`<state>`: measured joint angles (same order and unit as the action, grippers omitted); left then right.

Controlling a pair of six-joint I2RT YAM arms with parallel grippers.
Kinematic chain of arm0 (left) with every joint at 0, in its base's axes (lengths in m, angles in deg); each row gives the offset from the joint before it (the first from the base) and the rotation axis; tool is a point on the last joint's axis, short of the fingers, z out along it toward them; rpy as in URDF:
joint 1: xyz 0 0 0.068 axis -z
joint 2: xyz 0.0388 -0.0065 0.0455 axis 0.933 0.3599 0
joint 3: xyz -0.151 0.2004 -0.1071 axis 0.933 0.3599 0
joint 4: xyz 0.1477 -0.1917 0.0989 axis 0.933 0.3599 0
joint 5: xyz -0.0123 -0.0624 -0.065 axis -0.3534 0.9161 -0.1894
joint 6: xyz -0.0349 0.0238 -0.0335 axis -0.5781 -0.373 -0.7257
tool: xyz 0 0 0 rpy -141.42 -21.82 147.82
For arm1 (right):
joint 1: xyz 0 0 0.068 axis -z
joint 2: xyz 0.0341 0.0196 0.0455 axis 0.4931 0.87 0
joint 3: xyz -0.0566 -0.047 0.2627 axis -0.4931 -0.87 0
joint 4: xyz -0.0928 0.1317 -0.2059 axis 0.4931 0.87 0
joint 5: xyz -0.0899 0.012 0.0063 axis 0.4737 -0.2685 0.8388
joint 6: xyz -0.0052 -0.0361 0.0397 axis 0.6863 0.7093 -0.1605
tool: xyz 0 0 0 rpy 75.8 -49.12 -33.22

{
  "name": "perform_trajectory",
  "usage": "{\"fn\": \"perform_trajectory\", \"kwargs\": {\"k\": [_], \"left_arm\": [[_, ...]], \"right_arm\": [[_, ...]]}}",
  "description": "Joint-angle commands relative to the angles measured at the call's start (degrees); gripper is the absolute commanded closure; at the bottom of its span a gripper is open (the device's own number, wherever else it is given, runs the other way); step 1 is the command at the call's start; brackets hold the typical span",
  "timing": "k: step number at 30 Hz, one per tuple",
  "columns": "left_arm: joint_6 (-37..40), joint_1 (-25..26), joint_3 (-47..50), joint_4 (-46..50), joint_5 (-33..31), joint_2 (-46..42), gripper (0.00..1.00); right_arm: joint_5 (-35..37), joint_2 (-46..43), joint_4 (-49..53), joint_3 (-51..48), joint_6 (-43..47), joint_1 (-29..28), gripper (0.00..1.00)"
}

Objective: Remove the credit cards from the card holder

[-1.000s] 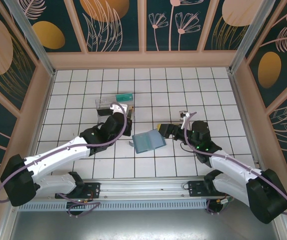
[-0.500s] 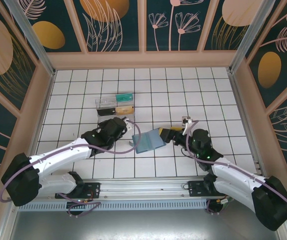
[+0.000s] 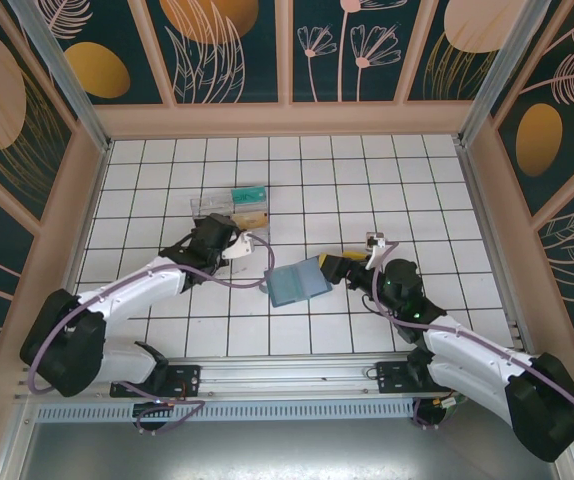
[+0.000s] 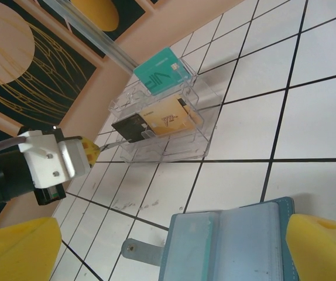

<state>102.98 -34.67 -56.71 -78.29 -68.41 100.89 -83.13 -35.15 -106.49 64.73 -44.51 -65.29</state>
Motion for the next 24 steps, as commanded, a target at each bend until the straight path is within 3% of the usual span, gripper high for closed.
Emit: {"fn": "perform_trajectory", "kwargs": {"k": [1, 24], "left_arm": [[3.52, -1.43, -2.0, -4.11, 2.2, 1.28, 1.0], [4.17, -4.14, -4.39, -7.16, 3.9, 8.22, 1.0]], "right_arm": [[0.71, 0.64, -0.07, 1.88, 0.81, -0.3, 0.01], [0.52, 2.5, 1.98, 3.36, 0.72, -0.32, 0.01]]}}
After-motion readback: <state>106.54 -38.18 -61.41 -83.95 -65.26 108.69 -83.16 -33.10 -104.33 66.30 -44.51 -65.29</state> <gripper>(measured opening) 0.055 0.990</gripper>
